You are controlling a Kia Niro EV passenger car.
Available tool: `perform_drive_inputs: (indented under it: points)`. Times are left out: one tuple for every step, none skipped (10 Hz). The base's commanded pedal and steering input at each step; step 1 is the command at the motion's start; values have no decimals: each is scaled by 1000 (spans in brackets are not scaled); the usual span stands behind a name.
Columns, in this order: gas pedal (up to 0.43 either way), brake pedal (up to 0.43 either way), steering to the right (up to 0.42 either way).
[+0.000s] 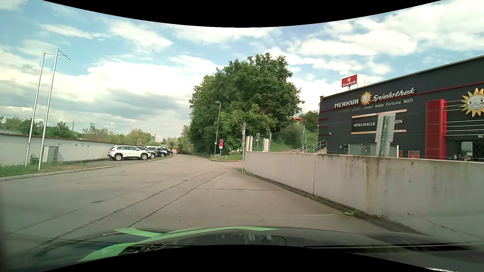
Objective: Follow the waypoints while adhering to traffic rules and regulations
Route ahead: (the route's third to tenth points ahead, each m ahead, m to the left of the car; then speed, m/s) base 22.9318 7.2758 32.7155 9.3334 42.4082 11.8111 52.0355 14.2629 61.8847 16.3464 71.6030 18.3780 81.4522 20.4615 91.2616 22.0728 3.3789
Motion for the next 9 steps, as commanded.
perform_drive_inputs:
  points:
    - [189,0,-298]
    - [157,0,-266]
    - [67,0,-241]
    - [59,0,-232]
    - [59,0,-220]
    - [59,0,-200]
    - [0,0,-184]
    - [0,0,-168]
    - [0,0,-152]
